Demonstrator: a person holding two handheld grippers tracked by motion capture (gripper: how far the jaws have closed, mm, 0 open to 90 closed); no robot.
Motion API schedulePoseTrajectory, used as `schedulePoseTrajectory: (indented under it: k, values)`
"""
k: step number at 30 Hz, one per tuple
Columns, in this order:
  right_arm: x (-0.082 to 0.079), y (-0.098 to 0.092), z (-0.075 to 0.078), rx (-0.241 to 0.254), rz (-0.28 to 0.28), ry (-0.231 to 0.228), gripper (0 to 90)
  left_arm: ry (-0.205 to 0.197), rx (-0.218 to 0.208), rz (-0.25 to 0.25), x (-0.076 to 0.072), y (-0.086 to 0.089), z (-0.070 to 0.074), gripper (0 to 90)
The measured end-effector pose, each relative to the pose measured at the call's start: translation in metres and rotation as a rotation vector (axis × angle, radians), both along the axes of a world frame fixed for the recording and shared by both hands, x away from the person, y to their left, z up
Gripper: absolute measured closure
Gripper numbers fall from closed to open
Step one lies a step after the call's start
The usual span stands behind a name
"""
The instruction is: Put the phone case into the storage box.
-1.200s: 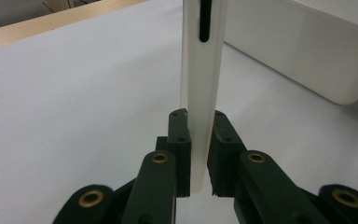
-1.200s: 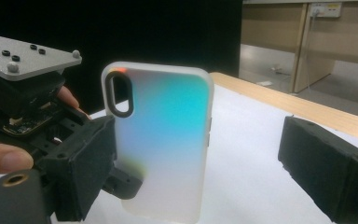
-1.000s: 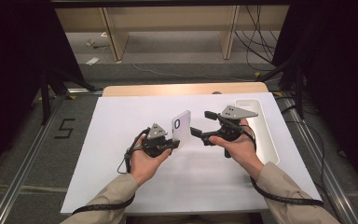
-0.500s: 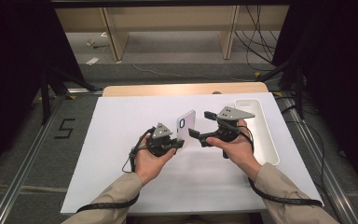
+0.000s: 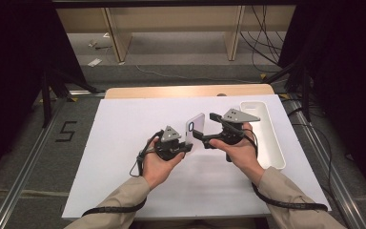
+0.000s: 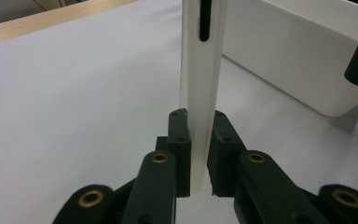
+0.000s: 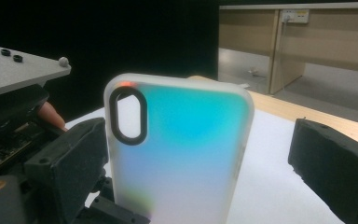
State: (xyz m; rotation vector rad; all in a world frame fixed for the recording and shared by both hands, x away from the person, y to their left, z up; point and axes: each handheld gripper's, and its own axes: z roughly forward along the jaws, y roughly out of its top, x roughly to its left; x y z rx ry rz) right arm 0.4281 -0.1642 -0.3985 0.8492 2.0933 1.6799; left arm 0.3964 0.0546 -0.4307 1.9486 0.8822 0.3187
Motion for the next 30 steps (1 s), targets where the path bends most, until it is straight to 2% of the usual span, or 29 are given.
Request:
schedulePoseTrajectory:
  k: [18,30]
  values:
    - [-0.001,0.009,-0.002,0.018,-0.039,0.005,5.7,0.001,0.004,-0.014,-0.001,-0.013,-0.002,81.0]
    - [-0.003,0.011,-0.005,0.01,-0.058,-0.009,16.4,0.002,-0.002,-0.016,-0.001,-0.013,-0.003,80.9]
